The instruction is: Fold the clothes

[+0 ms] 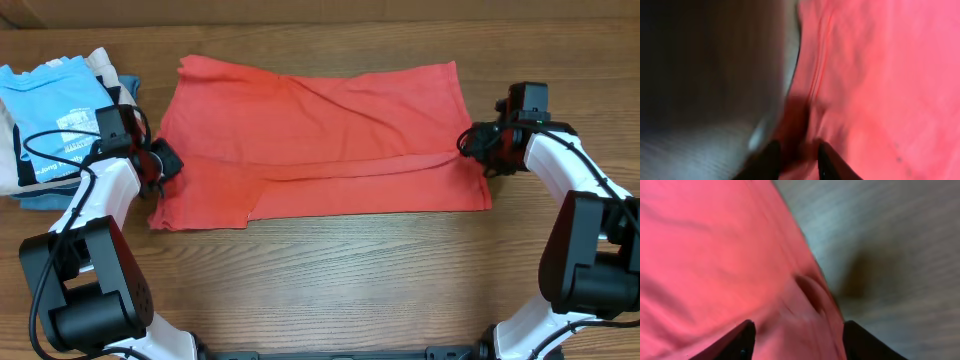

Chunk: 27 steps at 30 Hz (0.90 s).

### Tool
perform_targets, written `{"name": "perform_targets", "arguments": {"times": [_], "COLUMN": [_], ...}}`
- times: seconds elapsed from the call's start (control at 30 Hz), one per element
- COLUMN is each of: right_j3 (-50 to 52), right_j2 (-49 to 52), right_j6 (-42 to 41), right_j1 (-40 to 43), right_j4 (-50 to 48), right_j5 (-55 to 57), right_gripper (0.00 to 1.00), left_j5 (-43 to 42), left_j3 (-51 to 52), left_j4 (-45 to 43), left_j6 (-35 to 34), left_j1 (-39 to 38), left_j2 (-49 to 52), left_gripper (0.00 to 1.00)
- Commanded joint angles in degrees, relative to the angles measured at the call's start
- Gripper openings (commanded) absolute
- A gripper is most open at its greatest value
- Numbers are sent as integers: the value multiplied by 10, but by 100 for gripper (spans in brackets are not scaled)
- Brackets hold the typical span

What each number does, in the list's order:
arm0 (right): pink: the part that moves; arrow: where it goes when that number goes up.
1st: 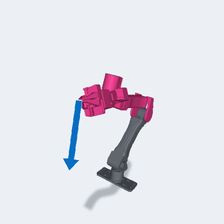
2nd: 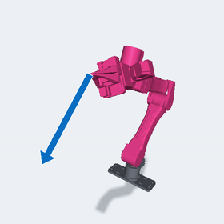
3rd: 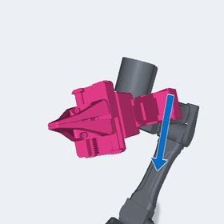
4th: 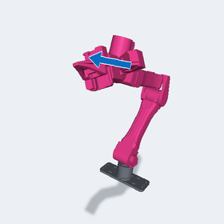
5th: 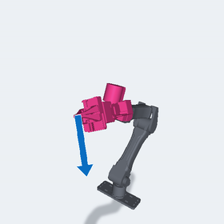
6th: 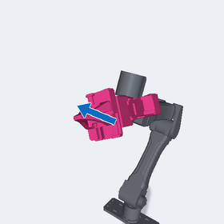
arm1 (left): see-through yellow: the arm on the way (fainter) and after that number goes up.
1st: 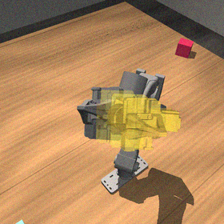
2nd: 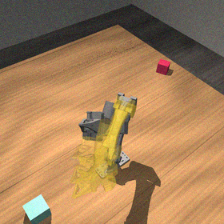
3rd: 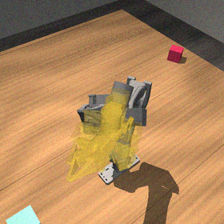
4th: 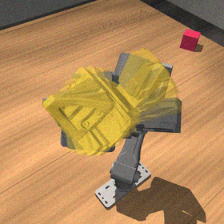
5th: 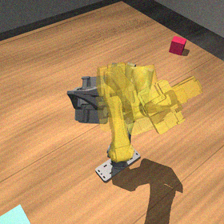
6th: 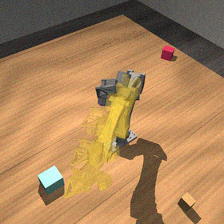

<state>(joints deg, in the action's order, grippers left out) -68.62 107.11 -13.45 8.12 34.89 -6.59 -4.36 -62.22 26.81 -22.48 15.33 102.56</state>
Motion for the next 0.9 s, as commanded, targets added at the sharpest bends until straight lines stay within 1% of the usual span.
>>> {"name": "perform_targets", "arguments": {"times": [0.0, 0.03, 0.07, 0.2, 0.37, 0.6, 0.67, 0.73, 0.87], "right_j3": [-6, -6, -6, -6, -6, -6, -6, -6, -6], "right_j2": [0, 0, 0, 0, 0, 0, 0, 0, 0], "right_j6": [-3, -5, -13, -17, -17, -16, -16, -16, -16], "right_j1": [20, 29, 35, 53, 58, 58, 58, 58, 58], "right_j4": [40, 61, 75, 99, 117, 127, 129, 130, 130], "right_j5": [5, 5, 5, 5, 5, 5, 5, 5, 5], "right_gripper": [63, 64, 65, 66, 67, 68, 68, 68, 68], "left_j5": [-48, -59, -60, -64, -57, -52, -52, -56, -51], "left_j3": [-7, -11, -11, -12, -12, -12, -12, -12, -12], "left_j4": [72, 109, 127, 160, 151, 99, 92, 98, 102], "left_j6": [7, 7, 7, 27, 34, 34, 41, 48, 69], "left_j1": [-5, -5, -5, -5, -5, -6, -8, -12, -41], "left_j2": [7, 5, 4, 3, 3, 3, 3, 4, 4], "left_gripper": [32, 33, 35, 35, 36, 38, 34, 29, 28]}}
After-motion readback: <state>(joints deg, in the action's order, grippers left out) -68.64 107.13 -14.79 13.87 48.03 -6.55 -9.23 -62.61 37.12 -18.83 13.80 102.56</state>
